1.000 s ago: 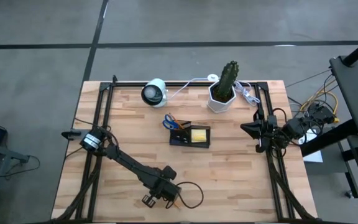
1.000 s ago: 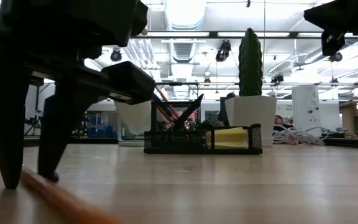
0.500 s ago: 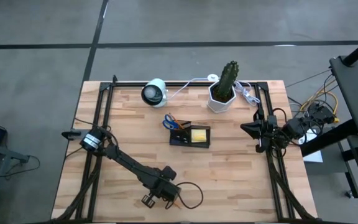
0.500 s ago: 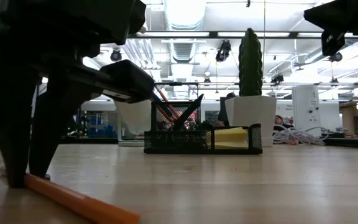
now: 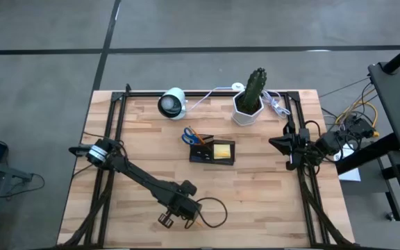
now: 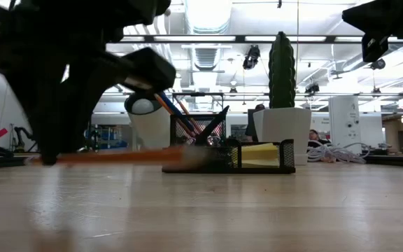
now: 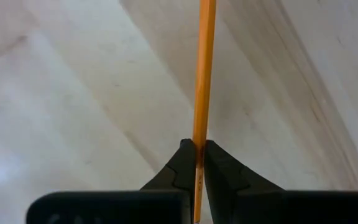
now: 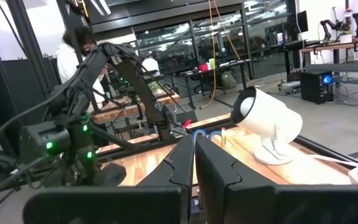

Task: Pick and place office supplies into organizer
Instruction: Put the yellow pencil into the black desk organizer

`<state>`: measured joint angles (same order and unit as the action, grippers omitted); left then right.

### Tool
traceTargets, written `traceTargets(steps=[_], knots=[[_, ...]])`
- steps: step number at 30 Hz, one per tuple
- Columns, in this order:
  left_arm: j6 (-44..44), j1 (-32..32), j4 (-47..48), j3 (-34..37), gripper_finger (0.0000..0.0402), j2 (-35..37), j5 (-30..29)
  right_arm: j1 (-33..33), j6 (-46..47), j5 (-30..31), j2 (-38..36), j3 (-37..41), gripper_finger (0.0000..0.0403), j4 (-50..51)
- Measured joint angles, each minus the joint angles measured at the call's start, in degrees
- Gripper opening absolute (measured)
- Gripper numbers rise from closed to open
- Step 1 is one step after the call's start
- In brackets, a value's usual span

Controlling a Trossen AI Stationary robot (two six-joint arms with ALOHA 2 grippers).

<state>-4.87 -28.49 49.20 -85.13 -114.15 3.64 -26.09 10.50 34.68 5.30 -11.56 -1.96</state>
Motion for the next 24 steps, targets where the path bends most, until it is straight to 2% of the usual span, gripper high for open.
traceTargets(steps=[5,10,17,24], knots=[[0.4,0.9,1.5,0.0,0.0001,2.1,-0.7,0.0,0.0,0.0,0.0,0.0,0.0008,-0.1],[4.5,3.4,1.1,0.0,0.0,5.4,-1.3,0.0,0.9,0.0,0.0,0.0,0.0008,-0.1],[9.1,7.7,-1.2,0.1,0.0,10.6,-7.3,0.0,1.5,0.0,0.0,0.0,0.0008,-0.1],[14.1,13.2,-10.3,1.4,0.0,14.7,-12.8,0.0,2.5,0.0,0.0,0.0,0.0008,-0.1]])
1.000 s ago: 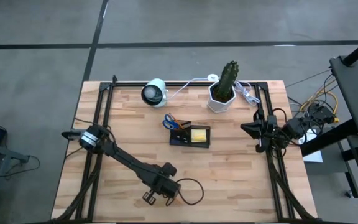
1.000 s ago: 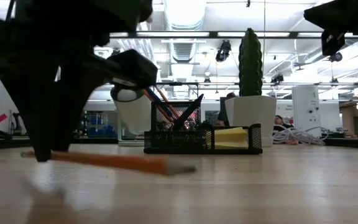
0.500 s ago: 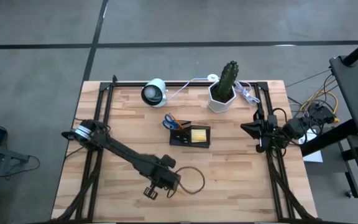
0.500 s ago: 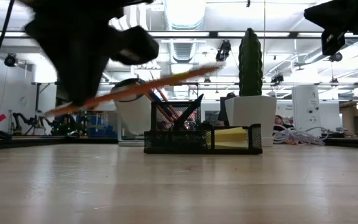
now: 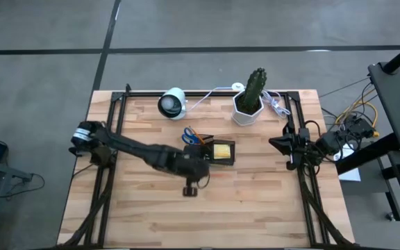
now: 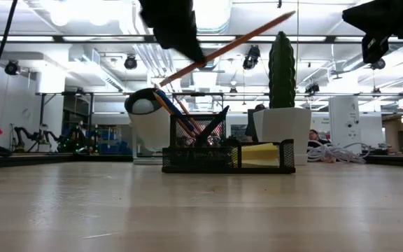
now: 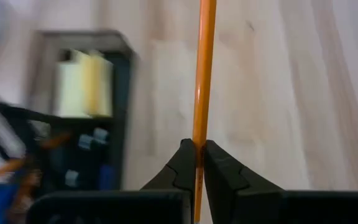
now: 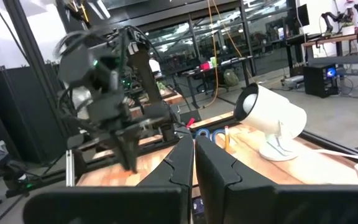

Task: Pick and place office supplies into organizer
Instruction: Put the yellow pencil into the black desk organizer

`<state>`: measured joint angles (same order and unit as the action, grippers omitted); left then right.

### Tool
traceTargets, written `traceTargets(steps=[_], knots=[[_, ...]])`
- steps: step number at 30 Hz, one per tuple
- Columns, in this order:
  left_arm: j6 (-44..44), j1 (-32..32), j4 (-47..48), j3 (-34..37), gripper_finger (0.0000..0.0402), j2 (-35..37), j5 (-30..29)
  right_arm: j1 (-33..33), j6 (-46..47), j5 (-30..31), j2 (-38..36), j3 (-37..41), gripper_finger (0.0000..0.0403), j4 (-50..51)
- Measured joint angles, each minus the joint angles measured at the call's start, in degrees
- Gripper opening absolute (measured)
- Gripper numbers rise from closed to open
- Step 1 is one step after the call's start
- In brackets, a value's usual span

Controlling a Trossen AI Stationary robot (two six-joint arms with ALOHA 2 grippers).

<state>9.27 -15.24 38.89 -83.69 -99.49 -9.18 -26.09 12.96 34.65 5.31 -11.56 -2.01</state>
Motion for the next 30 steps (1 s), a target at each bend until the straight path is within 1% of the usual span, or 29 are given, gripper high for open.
traceTargets(steps=[3,6,13,15,18,21,26,30], knots=[[0.9,2.4,-5.7,0.6,0.0,1.2,-2.5,0.0,0.1,0.0,0.0,0.0,0.0008,0.0],[0.9,4.5,-8.9,0.6,0.0,1.6,-4.4,0.0,0.3,0.0,0.0,0.0,0.0008,0.0],[-0.7,8.4,-12.4,1.3,0.0,1.8,-10.9,0.0,0.3,0.0,0.0,0.0,0.0008,0.0],[-0.8,9.4,-15.4,2.5,0.0,1.8,-12.5,0.0,0.3,0.0,0.0,0.0,0.0008,0.0],[-0.6,10.5,-20.2,5.3,0.0,1.9,-12.8,0.0,0.3,0.0,0.0,0.0,0.0008,0.0],[-0.6,11.1,-25.5,8.2,0.0,2.0,-14.5,0.0,0.2,0.0,0.0,0.0,0.0008,0.0],[-0.6,11.5,-28.5,12.0,0.0,2.2,-18.8,0.0,0.4,0.0,0.0,0.0,0.0008,0.0],[-0.6,12.0,-35.0,15.3,0.0,2.9,-20.6,0.0,0.4,0.0,0.0,0.0,0.0008,0.0]])
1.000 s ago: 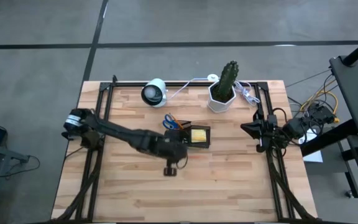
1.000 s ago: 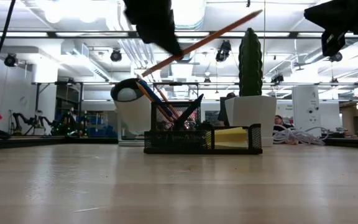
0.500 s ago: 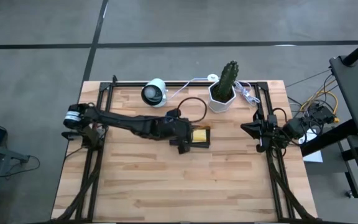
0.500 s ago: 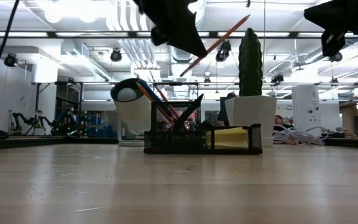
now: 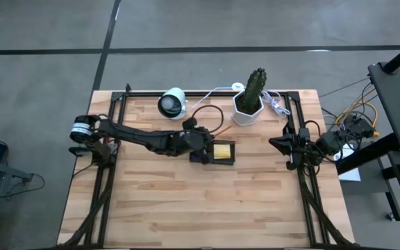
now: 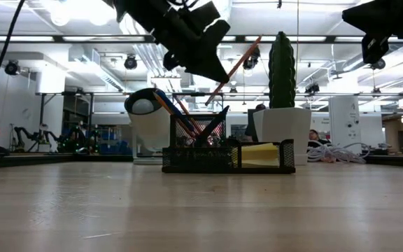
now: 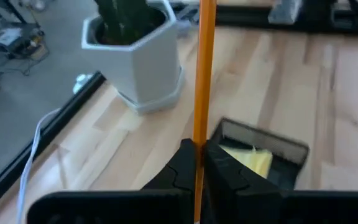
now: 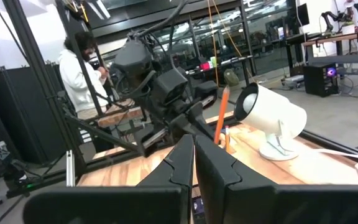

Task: Pick and place office supplies into organizer
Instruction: Put the yellow pencil into the black desk organizer

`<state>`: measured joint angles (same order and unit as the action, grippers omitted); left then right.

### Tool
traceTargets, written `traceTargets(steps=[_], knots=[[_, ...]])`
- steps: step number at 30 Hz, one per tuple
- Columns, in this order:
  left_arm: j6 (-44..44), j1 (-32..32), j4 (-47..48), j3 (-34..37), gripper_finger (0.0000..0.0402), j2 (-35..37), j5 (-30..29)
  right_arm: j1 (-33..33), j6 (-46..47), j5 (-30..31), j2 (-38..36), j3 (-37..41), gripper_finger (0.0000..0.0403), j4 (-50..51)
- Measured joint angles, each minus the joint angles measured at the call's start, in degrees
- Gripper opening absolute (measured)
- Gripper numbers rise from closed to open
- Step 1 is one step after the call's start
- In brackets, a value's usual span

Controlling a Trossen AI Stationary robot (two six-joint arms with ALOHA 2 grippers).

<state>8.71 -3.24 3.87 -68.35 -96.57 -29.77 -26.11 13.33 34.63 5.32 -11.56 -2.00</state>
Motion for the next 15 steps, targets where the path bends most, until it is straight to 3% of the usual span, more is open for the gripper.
traceTargets(steps=[15], knots=[[7.5,2.0,-15.7,9.1,0.0,0.3,-2.3,0.0,0.2,0.0,0.0,0.0,0.0008,0.0]])
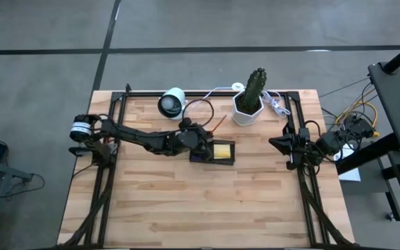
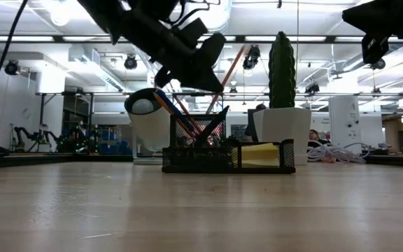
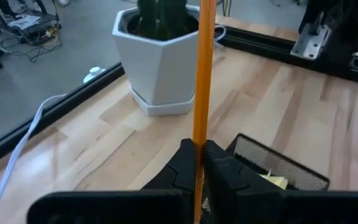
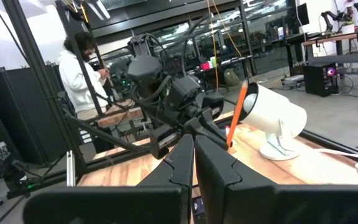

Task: Pick and place office supplies into organizer
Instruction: Put the yellow pencil into the black desk organizer

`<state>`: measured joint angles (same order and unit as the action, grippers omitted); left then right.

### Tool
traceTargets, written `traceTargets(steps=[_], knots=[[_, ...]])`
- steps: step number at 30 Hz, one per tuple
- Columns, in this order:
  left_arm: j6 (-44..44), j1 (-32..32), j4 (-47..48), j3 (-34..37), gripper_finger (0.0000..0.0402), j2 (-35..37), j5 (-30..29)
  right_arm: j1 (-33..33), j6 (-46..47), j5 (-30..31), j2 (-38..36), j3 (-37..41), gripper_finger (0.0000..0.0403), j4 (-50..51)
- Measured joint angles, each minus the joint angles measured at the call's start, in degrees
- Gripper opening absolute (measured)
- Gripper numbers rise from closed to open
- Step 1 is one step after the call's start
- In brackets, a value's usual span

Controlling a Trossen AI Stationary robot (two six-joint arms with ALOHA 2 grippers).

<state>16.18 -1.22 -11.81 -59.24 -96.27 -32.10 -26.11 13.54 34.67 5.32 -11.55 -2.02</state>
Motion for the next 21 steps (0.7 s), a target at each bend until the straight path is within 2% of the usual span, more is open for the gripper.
traceTargets(steps=[13,21], knots=[[8.8,0.5,-2.8,5.3,0.0,0.0,0.0,0.0,0.0,0.0,0.0,0.0,0.0008,0.0],[14.9,0.5,-2.8,5.6,0.0,0.0,1.6,0.0,-0.2,0.0,0.0,0.0,0.0008,0.0]])
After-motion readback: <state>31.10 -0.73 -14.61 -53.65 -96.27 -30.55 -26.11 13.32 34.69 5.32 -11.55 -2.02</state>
